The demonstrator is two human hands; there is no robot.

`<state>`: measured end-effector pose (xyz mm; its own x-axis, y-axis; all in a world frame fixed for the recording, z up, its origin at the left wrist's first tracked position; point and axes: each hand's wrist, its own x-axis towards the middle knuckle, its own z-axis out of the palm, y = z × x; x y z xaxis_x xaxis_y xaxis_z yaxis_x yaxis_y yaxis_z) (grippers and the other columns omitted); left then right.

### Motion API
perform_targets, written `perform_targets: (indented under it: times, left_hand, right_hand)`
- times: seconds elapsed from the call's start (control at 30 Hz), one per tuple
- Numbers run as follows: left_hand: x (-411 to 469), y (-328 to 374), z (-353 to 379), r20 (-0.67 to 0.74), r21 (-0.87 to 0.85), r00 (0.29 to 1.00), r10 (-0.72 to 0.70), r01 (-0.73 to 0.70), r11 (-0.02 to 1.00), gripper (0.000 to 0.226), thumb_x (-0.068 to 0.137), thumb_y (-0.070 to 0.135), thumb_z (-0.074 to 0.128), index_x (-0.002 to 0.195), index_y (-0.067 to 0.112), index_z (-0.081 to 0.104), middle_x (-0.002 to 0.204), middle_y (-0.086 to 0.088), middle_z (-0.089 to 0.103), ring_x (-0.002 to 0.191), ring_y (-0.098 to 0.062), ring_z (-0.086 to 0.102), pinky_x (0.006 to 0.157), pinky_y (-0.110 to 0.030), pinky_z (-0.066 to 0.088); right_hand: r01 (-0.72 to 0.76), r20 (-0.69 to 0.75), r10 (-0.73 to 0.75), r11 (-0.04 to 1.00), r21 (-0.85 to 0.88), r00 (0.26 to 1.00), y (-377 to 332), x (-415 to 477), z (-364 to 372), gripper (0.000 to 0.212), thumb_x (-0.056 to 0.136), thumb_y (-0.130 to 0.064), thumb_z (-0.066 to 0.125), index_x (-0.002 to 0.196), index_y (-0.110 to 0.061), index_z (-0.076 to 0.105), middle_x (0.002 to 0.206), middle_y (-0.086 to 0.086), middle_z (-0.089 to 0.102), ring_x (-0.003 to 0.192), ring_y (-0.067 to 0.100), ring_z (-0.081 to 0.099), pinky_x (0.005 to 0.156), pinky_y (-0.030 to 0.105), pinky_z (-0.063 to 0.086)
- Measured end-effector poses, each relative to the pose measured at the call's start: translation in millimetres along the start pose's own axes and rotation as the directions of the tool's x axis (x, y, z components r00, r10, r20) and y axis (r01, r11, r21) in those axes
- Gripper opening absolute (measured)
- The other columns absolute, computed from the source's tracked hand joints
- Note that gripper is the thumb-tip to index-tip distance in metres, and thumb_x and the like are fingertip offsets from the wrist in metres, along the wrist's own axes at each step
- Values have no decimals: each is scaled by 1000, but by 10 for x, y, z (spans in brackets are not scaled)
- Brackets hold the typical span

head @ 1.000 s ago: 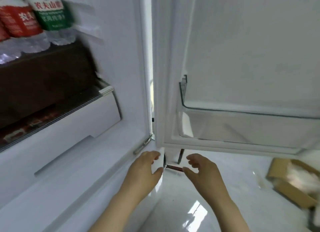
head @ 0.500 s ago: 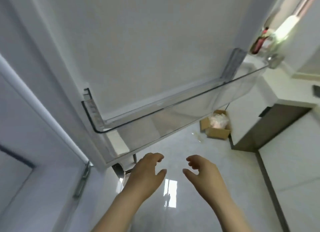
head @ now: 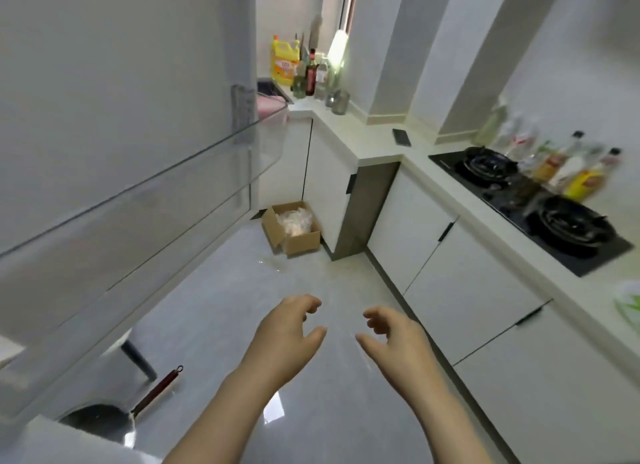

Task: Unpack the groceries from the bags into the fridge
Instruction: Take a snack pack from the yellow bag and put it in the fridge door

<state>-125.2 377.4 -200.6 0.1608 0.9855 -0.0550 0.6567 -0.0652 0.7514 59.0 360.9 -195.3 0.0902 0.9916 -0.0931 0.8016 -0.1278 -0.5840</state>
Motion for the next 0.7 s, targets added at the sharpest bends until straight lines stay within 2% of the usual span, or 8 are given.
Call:
perform_targets:
  times: [0.33, 0.47, 0.7]
  left_hand:
    - [309, 966, 661, 179, 83, 964, 195, -212, 974, 40, 91, 35, 57, 130, 29, 50, 125, 13, 53, 110, -3, 52, 97, -23, 45]
    - [478, 1215, 866, 261, 73, 926, 273, -301, 951, 41, 92, 37, 56, 132, 30, 48, 125, 14, 52, 110, -2, 51, 96, -22, 46]
    - [932, 1410, 1002, 355, 1, 842, 405, -434, 901, 40, 92, 34, 57, 131, 29, 49, 124, 14, 52, 107, -1, 51, 97, -24, 47]
  right_hand:
    - [-166, -224, 199, 973, 160, 954, 853, -258, -740, 34, 85, -29, 67, 118, -26, 61, 106, -11, 63, 98, 3, 58, 85, 18, 45]
    - [-240, -296, 294, 949, 204, 909, 1089, -291, -888, 33, 84, -27, 69, 116, -24, 63, 103, -11, 64, 97, 5, 59, 87, 20, 47]
    - [-344, -404, 432, 898, 274, 806, 1207, -186, -974, 27, 81, -21, 72, 107, -22, 65, 95, -9, 65, 91, 9, 61, 82, 21, 47]
